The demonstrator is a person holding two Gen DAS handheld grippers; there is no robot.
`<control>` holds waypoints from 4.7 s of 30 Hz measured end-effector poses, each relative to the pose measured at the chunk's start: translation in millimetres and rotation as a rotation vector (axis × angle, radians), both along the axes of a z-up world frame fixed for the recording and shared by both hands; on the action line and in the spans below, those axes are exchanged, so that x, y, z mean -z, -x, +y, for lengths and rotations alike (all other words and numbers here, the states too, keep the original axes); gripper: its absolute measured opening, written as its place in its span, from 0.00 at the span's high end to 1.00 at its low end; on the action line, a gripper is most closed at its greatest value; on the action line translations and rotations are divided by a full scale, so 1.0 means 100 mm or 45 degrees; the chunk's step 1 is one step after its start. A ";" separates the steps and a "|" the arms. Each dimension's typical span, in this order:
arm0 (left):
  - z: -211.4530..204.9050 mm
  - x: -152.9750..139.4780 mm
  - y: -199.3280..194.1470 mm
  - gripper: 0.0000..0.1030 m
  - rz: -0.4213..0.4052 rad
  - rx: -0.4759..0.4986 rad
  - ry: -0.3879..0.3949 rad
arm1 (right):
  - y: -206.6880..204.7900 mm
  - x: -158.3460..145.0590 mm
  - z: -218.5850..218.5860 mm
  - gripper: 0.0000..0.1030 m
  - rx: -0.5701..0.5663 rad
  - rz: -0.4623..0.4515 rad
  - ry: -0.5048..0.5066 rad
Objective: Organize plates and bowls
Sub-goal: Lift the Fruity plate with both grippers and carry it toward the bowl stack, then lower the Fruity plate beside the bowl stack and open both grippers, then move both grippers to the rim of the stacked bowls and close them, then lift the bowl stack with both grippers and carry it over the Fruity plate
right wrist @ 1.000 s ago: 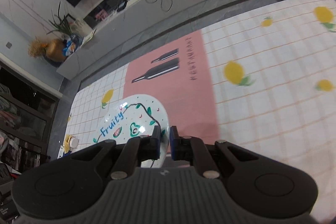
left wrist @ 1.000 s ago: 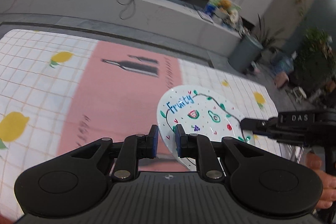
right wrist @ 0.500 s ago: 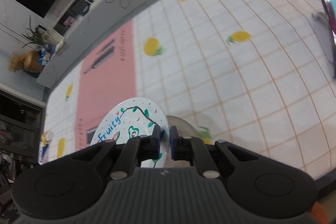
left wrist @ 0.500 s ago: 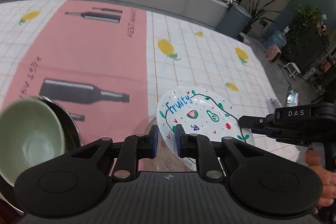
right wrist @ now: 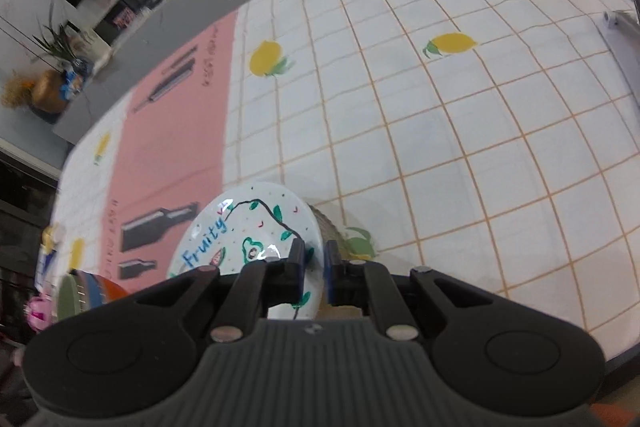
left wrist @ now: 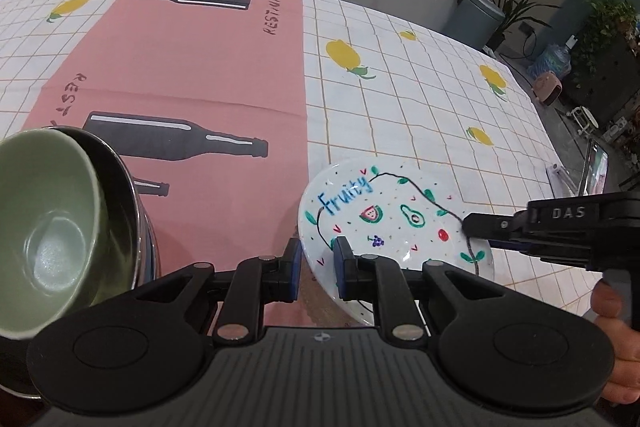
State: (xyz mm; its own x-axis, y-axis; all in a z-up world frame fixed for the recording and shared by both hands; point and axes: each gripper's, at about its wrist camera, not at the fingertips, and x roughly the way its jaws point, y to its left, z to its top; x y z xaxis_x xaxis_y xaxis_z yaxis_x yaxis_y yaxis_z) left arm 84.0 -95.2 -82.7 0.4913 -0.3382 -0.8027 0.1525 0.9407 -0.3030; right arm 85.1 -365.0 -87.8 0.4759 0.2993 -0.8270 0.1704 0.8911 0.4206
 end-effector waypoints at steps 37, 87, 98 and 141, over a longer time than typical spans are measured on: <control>-0.04 0.15 -0.01 0.65 0.028 0.045 -0.037 | 0.06 0.02 0.05 0.71 0.001 -0.018 0.113; 1.61 -0.70 0.12 0.21 -0.177 -0.105 -0.090 | 0.46 -0.64 1.89 0.17 -0.156 -0.072 0.114; 2.07 -0.14 -0.06 0.21 0.032 -0.235 0.100 | 0.31 -0.34 2.21 0.15 -0.151 0.078 0.078; 2.17 0.50 -0.19 0.38 0.304 -0.292 0.501 | 0.06 0.36 1.98 0.43 -0.017 0.272 -0.439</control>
